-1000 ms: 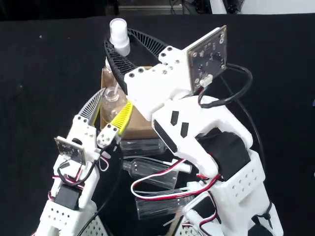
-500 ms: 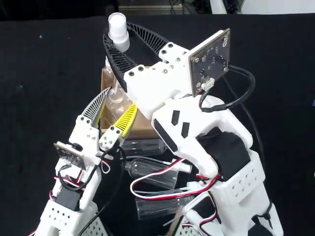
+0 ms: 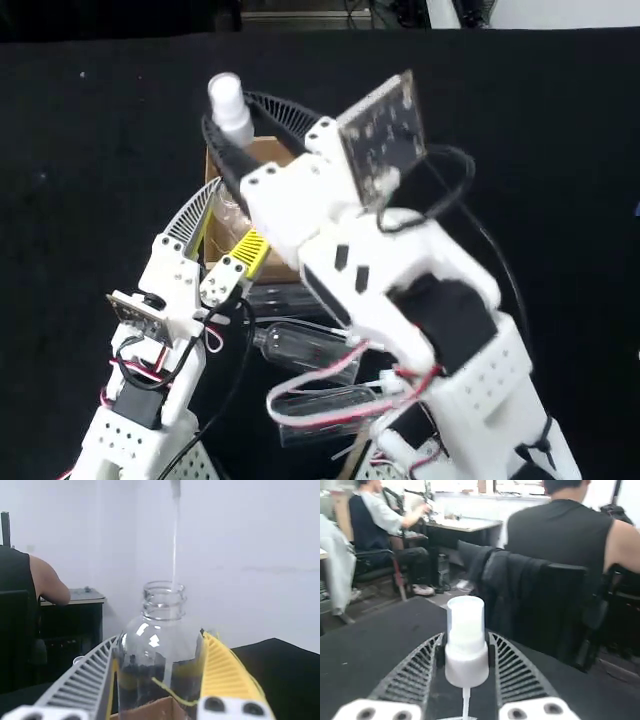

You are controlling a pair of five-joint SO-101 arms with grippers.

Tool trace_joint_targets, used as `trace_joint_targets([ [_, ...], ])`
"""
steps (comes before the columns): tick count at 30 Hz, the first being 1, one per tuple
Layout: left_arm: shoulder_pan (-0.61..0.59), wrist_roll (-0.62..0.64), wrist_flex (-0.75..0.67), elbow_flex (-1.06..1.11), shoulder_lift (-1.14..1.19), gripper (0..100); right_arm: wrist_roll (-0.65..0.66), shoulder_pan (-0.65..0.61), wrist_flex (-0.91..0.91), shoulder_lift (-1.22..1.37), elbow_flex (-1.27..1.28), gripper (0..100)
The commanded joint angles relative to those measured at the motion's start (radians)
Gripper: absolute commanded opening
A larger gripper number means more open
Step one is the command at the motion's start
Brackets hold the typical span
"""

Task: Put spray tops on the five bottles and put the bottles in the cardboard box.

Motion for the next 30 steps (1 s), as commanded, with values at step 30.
trace_joint_targets([
  [30, -0.01, 0.009, -0.014, 0.022, -0.017, 3, 0.071, 0.147, 0.535, -0.122, -0.361, 19.4],
])
